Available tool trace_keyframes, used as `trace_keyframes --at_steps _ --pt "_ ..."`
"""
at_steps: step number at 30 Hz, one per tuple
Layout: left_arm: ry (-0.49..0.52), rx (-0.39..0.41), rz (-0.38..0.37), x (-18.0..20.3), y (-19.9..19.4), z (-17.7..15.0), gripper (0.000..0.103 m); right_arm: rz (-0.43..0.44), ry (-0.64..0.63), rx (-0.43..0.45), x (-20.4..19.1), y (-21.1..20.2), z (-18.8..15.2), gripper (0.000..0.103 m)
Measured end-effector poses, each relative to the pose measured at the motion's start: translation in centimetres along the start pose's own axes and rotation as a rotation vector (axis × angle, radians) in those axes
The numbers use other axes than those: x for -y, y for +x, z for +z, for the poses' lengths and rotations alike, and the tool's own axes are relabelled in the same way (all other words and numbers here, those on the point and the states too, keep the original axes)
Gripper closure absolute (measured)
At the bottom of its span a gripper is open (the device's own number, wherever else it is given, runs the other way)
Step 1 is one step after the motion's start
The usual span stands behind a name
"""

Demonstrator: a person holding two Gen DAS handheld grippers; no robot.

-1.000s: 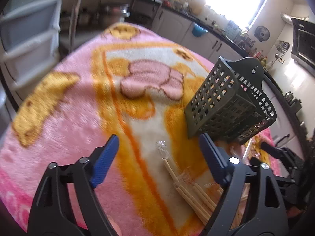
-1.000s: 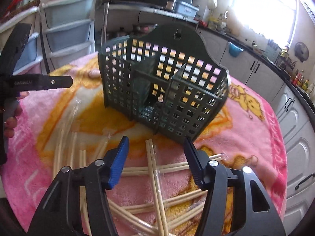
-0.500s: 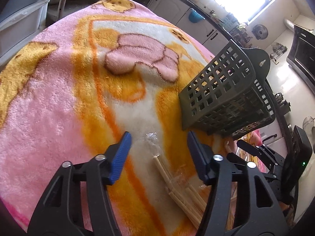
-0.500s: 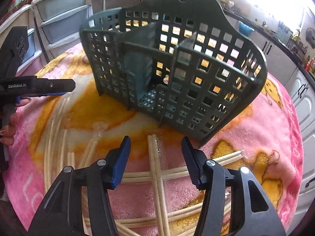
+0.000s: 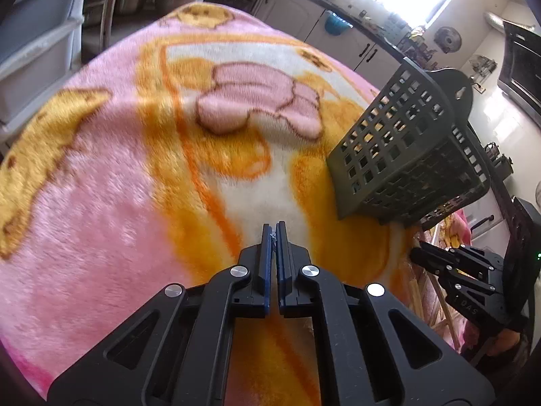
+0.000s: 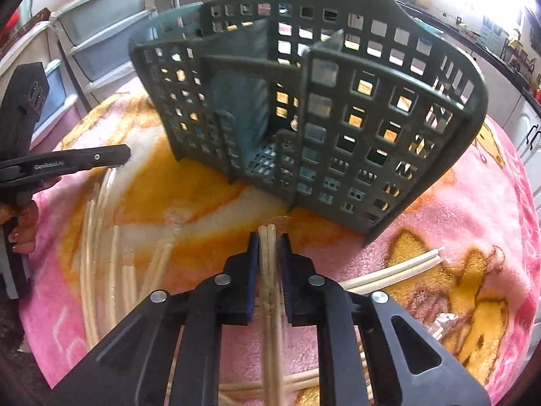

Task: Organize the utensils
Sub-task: 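Lift the held chopsticks with the right tool while the left tool lifts its chopsticks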

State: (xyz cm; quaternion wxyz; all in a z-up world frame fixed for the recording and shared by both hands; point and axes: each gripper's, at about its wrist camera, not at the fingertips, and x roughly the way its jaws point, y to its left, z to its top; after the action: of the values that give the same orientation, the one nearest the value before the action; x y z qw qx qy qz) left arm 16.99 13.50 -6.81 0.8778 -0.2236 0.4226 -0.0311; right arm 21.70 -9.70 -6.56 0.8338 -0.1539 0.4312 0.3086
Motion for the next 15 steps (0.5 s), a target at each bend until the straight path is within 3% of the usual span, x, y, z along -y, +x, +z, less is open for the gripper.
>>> trace_keyframes --at_steps 15 --pt "0.048 0.237 -0.006 1.4 -8.2 3.3 0.102 0.054 0.019 0.229 0.2 -7.9 0.3 0.091"
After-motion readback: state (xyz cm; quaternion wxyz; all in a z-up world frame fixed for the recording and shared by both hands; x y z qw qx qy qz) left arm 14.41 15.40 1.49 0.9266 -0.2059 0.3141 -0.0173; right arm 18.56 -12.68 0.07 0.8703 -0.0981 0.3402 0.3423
